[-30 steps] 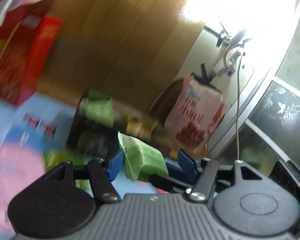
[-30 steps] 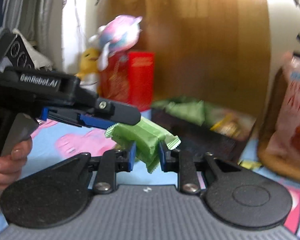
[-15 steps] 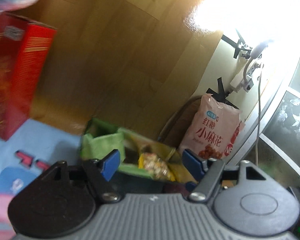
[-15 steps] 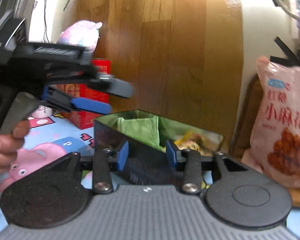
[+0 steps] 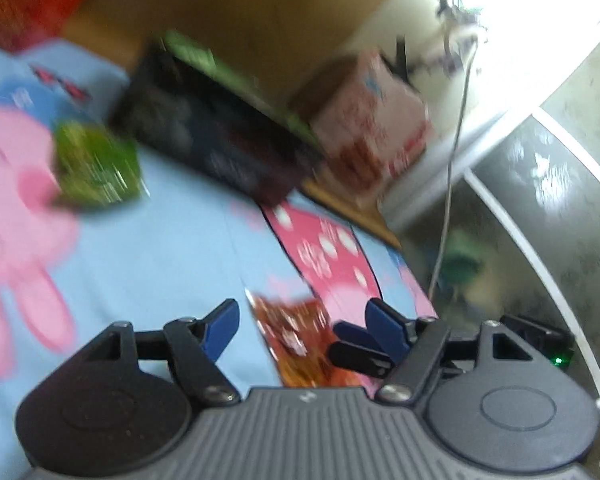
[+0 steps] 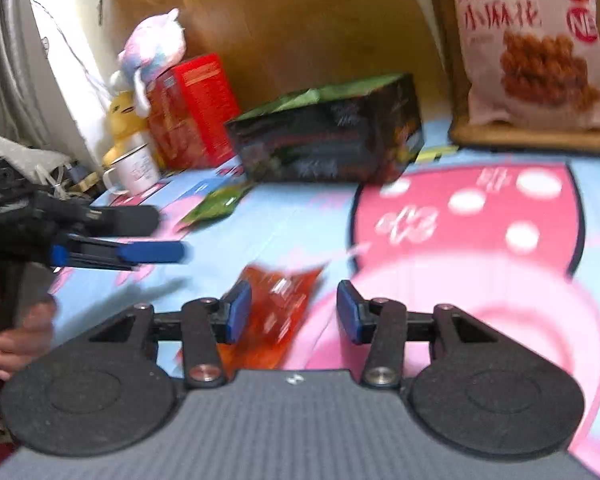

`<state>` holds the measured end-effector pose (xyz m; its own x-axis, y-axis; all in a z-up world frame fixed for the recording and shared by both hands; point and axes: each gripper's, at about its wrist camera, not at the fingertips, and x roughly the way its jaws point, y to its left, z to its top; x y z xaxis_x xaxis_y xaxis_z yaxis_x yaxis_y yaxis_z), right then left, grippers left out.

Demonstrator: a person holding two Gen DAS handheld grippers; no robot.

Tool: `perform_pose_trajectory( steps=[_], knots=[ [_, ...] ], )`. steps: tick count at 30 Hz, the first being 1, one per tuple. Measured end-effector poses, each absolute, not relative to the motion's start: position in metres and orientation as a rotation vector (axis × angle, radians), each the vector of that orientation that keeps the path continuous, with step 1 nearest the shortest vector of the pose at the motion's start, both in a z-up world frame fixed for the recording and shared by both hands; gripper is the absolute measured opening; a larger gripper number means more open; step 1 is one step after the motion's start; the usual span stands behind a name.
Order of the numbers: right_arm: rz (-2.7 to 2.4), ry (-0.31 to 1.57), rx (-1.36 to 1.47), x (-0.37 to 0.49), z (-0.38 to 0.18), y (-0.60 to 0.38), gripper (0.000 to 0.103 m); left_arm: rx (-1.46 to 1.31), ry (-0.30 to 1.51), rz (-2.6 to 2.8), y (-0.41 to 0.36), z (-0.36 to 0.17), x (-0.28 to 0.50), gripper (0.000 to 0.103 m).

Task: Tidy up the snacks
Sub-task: 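Grasp the orange candy bag with the right tool and lift it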

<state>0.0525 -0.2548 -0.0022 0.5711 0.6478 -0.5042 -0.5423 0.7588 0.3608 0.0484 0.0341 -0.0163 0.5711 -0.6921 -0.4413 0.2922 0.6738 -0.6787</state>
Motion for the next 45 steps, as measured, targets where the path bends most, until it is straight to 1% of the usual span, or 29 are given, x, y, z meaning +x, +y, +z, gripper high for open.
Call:
perform_pose_trajectory(
  steps=[1,2,4,5,7,8,9,11,15,16,17,23,24,25,26,27,28,29,30,32,34,35,37,38,39,43,44,45],
  knots=[
    [0.706,0.649,0.17,0.044,-0.003,-0.252,0.049,-0.586,0.783,-0.617,0.028,-0.022,0.048,0.072],
    [0.712,0.64,0.158,0.035,-0.002,-0.248,0.049,-0.576,0.76,-0.612,0.025,-0.024,0.043,0.073],
    [0.732,0.654,0.167,0.026,-0.002,-0.239,0.042,-0.567,0.747,-0.6,0.025,-0.022,0.039,0.077],
    [0.725,0.648,0.175,0.021,-0.003,-0.233,0.042,-0.585,0.744,-0.594,0.031,-0.023,0.036,0.08],
    [0.719,0.643,0.151,0.016,-0.002,-0.221,0.033,-0.627,0.735,-0.56,0.045,-0.023,0.032,0.081],
    [0.715,0.655,0.169,0.018,-0.003,-0.217,0.02,-0.645,0.729,-0.541,0.054,-0.024,0.03,0.081],
    [0.718,0.679,0.211,0.023,-0.005,-0.215,0.013,-0.673,0.727,-0.536,0.062,-0.025,0.031,0.078],
    [0.726,0.715,0.3,0.034,-0.008,-0.214,0.008,-0.744,0.719,-0.524,0.079,-0.026,0.027,0.074],
    [0.791,0.792,0.486,0.051,-0.015,-0.205,0.007,-0.811,0.684,-0.467,0.107,-0.026,0.018,0.074],
    [0.797,0.809,0.493,0.053,-0.016,-0.2,0.008,-0.821,0.679,-0.462,0.111,-0.027,0.018,0.074],
    [0.799,0.827,0.491,0.056,-0.017,-0.194,0.011,-0.838,0.677,-0.455,0.117,-0.028,0.016,0.074],
    [0.819,0.9,0.546,0.054,-0.013,-0.194,0.014,-0.882,0.674,-0.456,0.138,-0.032,-0.002,0.074],
    [0.821,0.915,0.552,0.054,-0.014,-0.196,0.014,-0.875,0.674,-0.463,0.136,-0.033,-0.003,0.069],
    [0.825,0.932,0.565,0.056,-0.015,-0.197,0.014,-0.854,0.678,-0.466,0.133,-0.033,-0.003,0.067],
    [0.833,0.95,0.589,0.058,-0.018,-0.198,0.014,-0.843,0.688,-0.475,0.129,-0.034,-0.002,0.061],
    [0.843,0.972,0.616,0.06,-0.02,-0.196,0.011,-0.833,0.688,-0.477,0.126,-0.034,-0.001,0.057],
    [0.851,0.99,0.634,0.062,-0.022,-0.191,0.01,-0.829,0.692,-0.49,0.122,-0.035,0.001,0.054],
    [0.861,1.0,0.64,0.064,-0.022,-0.187,0.009,-0.834,0.705,-0.51,0.118,-0.038,0.005,0.049],
    [0.87,1.006,0.636,0.065,-0.021,-0.181,0.01,-0.83,0.706,-0.508,0.116,-0.039,0.005,0.049],
    [0.86,0.974,0.584,0.064,-0.017,-0.171,0.01,-0.838,0.701,-0.504,0.117,-0.039,0.005,0.049],
    [0.861,0.955,0.582,0.065,-0.013,-0.169,0.009,-0.878,0.701,-0.51,0.126,-0.04,0.004,0.053],
    [0.866,0.956,0.611,0.065,-0.014,-0.171,0.008,-0.893,0.689,-0.499,0.132,-0.039,0.001,0.057],
    [0.863,0.964,0.678,0.068,-0.015,-0.181,0.008,-0.911,0.664,-0.478,0.142,-0.038,-0.003,0.068],
    [0.862,0.97,0.72,0.07,-0.015,-0.186,0.008,-0.933,0.654,-0.476,0.147,-0.037,-0.004,0.076],
    [0.866,0.977,0.764,0.072,-0.016,-0.191,0.008,-0.96,0.648,-0.49,0.149,-0.037,-0.003,0.078],
    [0.928,1.001,0.897,0.084,-0.01,-0.199,0.008,-0.968,0.666,-0.542,0.14,-0.03,0.012,0.078],
    [0.942,0.998,0.897,0.088,-0.003,-0.198,0.008,-0.965,0.665,-0.559,0.136,-0.025,0.019,0.074],
    [0.952,0.991,0.877,0.092,0.006,-0.196,0.008,-0.96,0.658,-0.584,0.132,-0.017,0.027,0.062]
  ],
)
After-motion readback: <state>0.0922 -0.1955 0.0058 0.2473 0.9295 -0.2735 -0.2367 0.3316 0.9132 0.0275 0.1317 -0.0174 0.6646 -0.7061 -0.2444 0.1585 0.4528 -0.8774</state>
